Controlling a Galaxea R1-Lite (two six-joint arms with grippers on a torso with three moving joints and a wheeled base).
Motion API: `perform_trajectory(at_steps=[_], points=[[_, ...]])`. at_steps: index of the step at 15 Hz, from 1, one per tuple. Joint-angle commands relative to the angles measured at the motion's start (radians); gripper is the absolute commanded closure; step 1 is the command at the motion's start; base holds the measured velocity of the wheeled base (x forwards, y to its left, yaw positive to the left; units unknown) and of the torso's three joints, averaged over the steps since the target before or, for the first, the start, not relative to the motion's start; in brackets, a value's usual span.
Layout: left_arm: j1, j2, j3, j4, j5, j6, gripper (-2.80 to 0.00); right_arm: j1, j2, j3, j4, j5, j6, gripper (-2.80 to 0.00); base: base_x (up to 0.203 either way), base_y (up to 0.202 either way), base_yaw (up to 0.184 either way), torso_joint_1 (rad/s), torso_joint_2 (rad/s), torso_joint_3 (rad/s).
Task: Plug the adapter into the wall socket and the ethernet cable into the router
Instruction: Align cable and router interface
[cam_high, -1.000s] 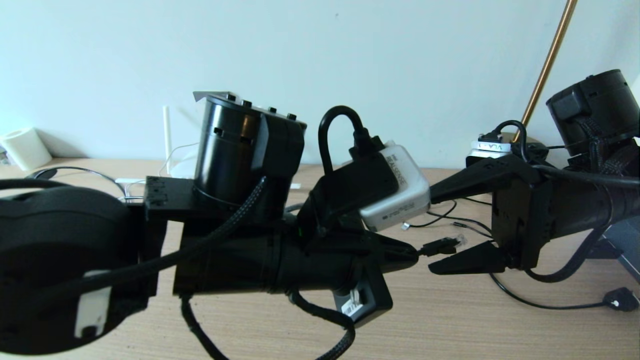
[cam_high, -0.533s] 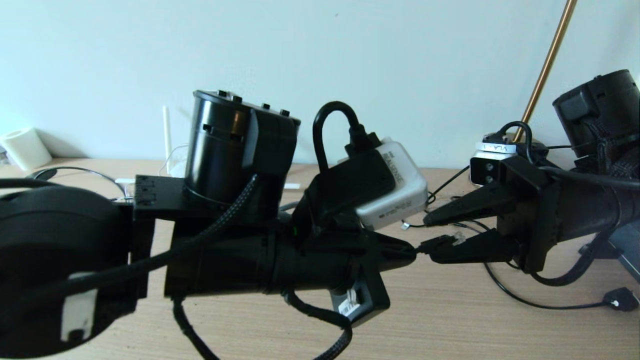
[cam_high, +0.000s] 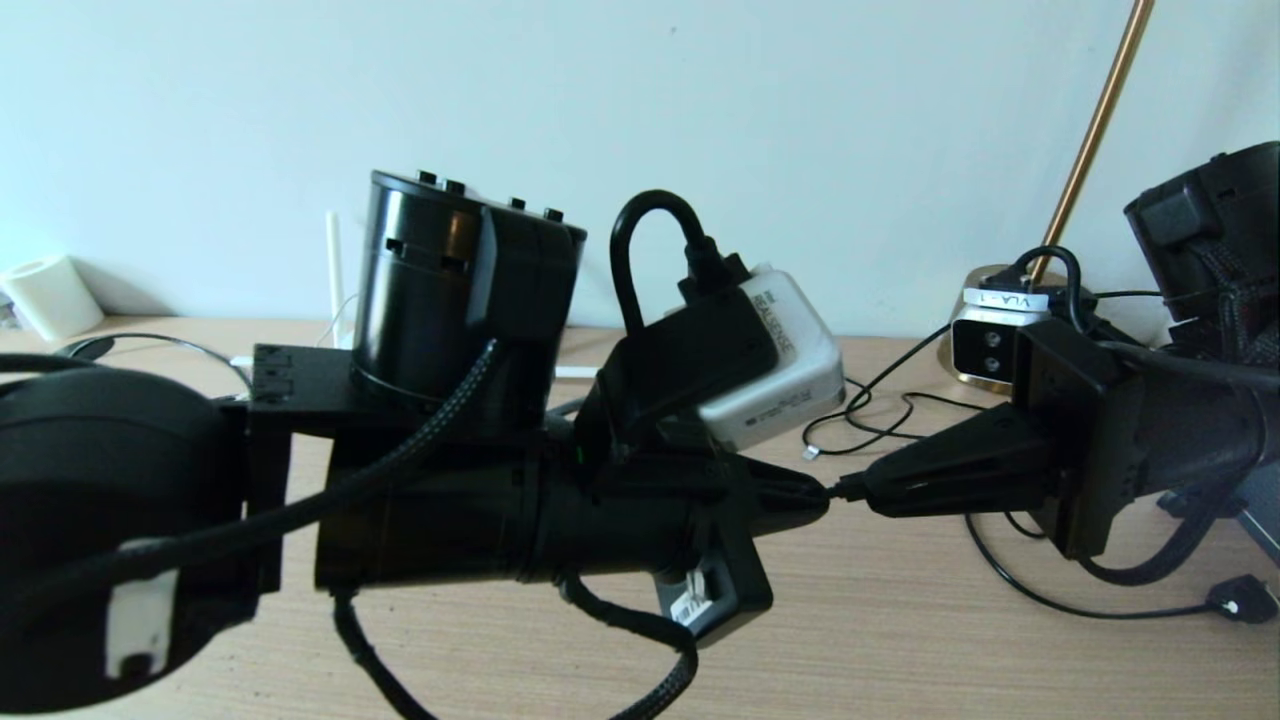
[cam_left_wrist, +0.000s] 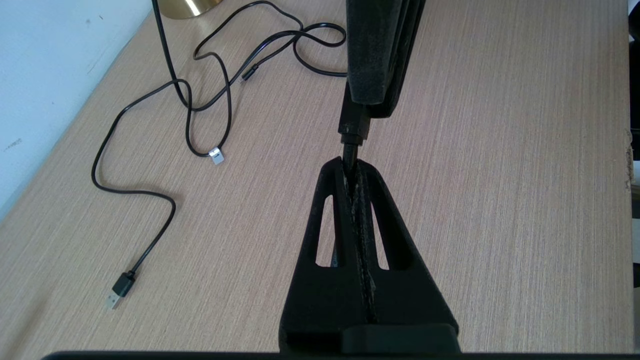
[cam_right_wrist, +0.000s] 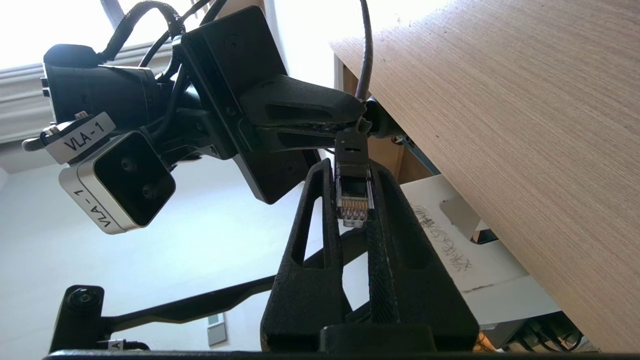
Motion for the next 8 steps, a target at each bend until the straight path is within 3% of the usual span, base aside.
perform_trajectory(at_steps=[1, 3, 4, 8], points=[[0.001, 0.0, 0.0, 0.001, 0.0, 0.002, 0.0, 0.001, -0.004, 0.001, 0.003, 0.007, 0.005, 0.0, 0.0, 0.0, 0.0, 0.0, 0.0, 0.0], [-0.001, 0.0, -0.002, 0.001, 0.0, 0.004, 0.0, 0.001, -0.006, 0.001, 0.003, 0.007, 0.003, 0.0, 0.0, 0.0, 0.0, 0.0, 0.0, 0.0], [0.001, 0.0, -0.003, 0.001, 0.0, 0.004, -2.8, 0.001, -0.004, 0.001, 0.003, 0.009, 0.003, 0.0, 0.0, 0.0, 0.0, 0.0, 0.0, 0.0], [-0.013, -0.042, 0.002, 0.0, 0.017, 0.006, -2.8, -0.002, -0.004, 0.005, 0.003, 0.008, 0.005, 0.0, 0.0, 0.0, 0.0, 0.0, 0.0, 0.0]])
